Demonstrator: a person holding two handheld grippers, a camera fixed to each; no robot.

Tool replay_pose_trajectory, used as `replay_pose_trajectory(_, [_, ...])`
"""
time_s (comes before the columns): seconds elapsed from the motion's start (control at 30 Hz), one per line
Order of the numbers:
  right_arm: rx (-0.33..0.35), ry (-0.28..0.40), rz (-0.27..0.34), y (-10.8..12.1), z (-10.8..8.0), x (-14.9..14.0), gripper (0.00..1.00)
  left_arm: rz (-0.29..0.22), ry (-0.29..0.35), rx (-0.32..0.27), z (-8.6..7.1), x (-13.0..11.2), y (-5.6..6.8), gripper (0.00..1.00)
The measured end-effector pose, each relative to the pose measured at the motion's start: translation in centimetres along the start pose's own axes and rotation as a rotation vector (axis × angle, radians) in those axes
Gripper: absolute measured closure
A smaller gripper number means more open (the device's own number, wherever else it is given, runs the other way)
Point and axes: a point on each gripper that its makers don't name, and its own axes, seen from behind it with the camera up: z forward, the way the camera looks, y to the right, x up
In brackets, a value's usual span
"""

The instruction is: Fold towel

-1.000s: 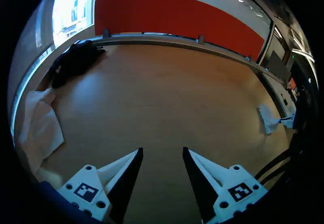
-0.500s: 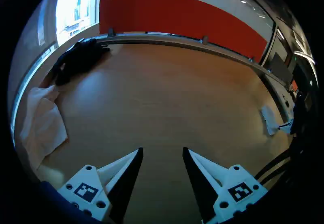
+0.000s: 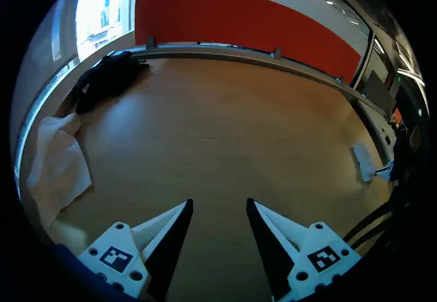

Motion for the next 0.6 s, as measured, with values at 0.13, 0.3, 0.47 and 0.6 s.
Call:
replay_pose_trajectory(0.13, [-0.004, -0.003, 0.002, 0.12, 0.13, 0.01, 0.96, 0.001, -0.001, -0.001, 0.05, -0.01, 0.07, 0.29])
replay_pose_trajectory(0.3, [-0.007, -0.003, -0.004, 0.16, 0.12, -0.03, 0.96, 0.002, -0.001, -0.001, 0.01, 0.03, 0.06, 0.29])
replay_pose_trajectory(0.47, [-0.013, -0.001, -0.005, 0.28, -0.07, -0.06, 0.95, 0.001, 0.0, 0.0, 0.01, 0.1, -0.03, 0.29])
replay_pose_trajectory(0.6, [-0.024, 0.002, -0.007, 0.49, -0.32, -0.12, 0.9, 0.001, 0.001, 0.001, 0.0, 0.15, -0.13, 0.29])
